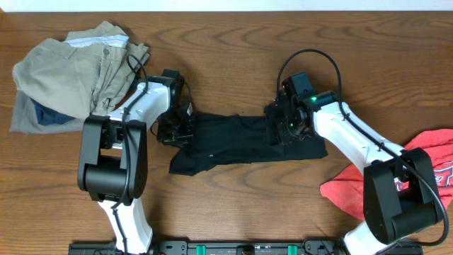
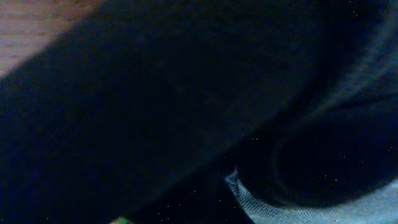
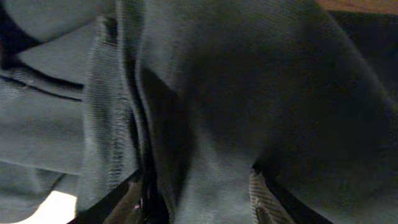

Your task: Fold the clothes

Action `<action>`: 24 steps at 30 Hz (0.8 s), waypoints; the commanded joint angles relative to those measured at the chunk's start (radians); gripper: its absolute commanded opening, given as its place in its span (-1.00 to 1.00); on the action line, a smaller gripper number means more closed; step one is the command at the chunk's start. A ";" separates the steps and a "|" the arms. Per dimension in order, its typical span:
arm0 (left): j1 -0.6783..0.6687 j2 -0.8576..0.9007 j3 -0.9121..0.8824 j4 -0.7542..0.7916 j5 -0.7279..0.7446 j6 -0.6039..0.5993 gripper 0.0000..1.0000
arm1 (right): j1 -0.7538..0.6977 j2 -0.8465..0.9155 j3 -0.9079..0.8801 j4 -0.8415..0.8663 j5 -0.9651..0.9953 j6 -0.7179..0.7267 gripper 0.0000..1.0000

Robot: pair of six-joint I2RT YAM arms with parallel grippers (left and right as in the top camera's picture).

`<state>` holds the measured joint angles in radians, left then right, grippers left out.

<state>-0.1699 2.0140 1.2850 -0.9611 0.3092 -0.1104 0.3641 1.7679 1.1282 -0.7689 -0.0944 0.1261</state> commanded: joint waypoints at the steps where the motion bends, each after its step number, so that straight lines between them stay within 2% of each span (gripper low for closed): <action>1: 0.007 0.050 -0.017 0.009 -0.060 0.002 -0.88 | 0.006 0.001 -0.005 -0.005 0.046 0.008 0.03; 7: 0.034 0.026 0.034 -0.064 -0.149 0.000 -0.88 | -0.011 -0.003 -0.002 -0.011 0.046 0.008 -0.03; 15: 0.143 -0.097 0.110 -0.142 -0.259 -0.007 -0.88 | -0.120 -0.094 0.054 -0.050 0.046 -0.005 0.06; 19: 0.188 -0.178 0.147 -0.143 -0.270 -0.007 -0.88 | -0.198 -0.169 0.060 -0.059 0.046 -0.063 0.13; 24: 0.184 -0.243 0.209 -0.174 -0.270 -0.007 -0.88 | -0.278 -0.206 0.060 -0.093 0.047 -0.099 0.17</action>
<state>0.0231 1.8091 1.4502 -1.1191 0.0666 -0.1116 0.1196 1.5730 1.1755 -0.8490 -0.0528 0.0700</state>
